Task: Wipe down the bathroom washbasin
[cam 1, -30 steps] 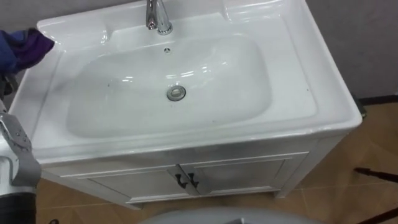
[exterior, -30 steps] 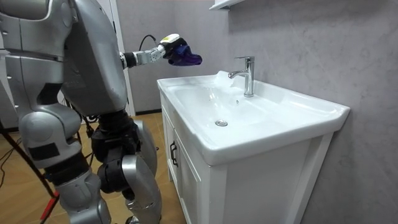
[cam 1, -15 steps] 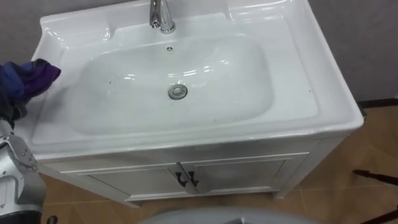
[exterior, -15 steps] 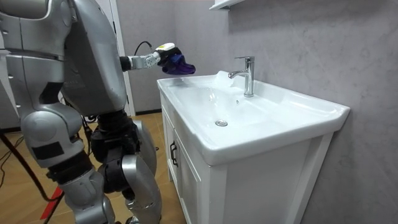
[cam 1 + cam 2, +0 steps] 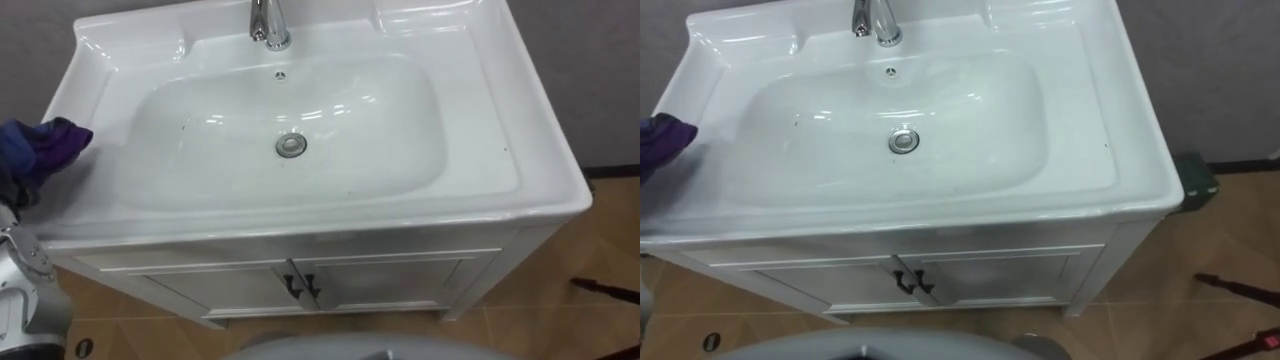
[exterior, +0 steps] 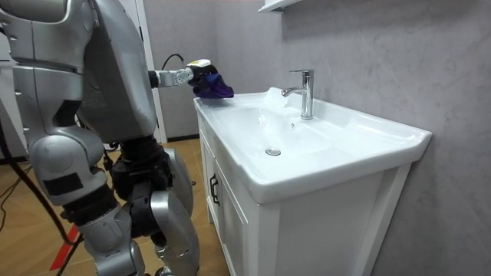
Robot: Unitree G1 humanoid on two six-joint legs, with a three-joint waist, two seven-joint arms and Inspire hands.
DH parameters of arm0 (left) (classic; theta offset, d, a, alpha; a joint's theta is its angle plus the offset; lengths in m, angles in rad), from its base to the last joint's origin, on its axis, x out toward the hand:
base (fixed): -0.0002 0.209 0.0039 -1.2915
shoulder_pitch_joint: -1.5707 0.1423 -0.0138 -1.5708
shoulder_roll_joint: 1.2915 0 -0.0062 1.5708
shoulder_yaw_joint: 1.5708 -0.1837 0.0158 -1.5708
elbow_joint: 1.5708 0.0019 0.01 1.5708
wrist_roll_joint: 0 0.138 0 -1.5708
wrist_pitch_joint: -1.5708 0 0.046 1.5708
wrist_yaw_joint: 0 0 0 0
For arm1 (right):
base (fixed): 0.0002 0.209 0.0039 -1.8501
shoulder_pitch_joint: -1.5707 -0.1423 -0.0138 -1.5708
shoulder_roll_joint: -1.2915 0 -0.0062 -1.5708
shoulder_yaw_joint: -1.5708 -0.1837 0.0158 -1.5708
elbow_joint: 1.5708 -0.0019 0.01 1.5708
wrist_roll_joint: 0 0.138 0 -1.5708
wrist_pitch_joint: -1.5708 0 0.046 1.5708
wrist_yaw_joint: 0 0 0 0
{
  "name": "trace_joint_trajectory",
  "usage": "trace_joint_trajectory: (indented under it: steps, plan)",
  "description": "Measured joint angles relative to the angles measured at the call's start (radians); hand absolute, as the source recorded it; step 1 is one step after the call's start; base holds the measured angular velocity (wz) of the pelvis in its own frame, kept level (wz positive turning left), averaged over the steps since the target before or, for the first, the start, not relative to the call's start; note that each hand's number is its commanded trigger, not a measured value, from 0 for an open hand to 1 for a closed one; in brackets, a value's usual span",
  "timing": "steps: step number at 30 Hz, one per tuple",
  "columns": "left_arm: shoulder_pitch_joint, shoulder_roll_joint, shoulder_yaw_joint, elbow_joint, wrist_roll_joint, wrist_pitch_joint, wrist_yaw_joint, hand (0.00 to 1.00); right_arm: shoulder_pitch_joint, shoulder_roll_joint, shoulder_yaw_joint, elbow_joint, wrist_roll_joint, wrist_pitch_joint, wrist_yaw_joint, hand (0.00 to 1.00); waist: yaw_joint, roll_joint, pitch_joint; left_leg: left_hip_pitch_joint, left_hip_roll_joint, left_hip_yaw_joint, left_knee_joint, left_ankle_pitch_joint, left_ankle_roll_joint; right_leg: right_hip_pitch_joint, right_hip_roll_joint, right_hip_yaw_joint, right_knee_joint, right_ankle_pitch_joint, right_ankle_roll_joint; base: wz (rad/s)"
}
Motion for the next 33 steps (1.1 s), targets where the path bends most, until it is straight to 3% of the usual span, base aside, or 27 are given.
trace_joint_trajectory:
  steps: [25, 31, 33]
  plan:
    - [0.004, 0.0, 0.0, 0.016, -0.046, 0.012, -0.049, 0.0, 0.017, 0.002, -0.002, -0.029, 0.008, 0.002, -0.013, 0.0, -0.008, -0.001, -0.0028, -0.001, 0.0, -0.001, 0.0, 0.0, 0.0, 0.0, -0.001, -0.003, -0.001, -0.001, 0.002, 0.0]
    - [0.001, -0.001, 0.001, 0.013, -0.206, 0.012, -0.05, 0.0, 0.012, 0.004, -0.002, -0.031, 0.013, 0.007, -0.016, 0.0, -0.023, -0.007, -0.0042, -0.009, -0.001, -0.003, 0.002, 0.0, 0.0, -0.001, -0.004, -0.02, -0.007, -0.006, 0.01, 0.07]
    - [-0.003, -0.014, 0.005, 0.011, -0.294, 0.011, -0.05, 0.0, 0.013, 0.004, -0.003, -0.031, 0.015, 0.018, -0.017, 0.0, -0.025, -0.009, -0.0049, 0.002, -0.001, -0.002, -0.007, 0.0, 0.0, 0.007, -0.003, -0.021, -0.012, 0.001, 0.002, 0.03]
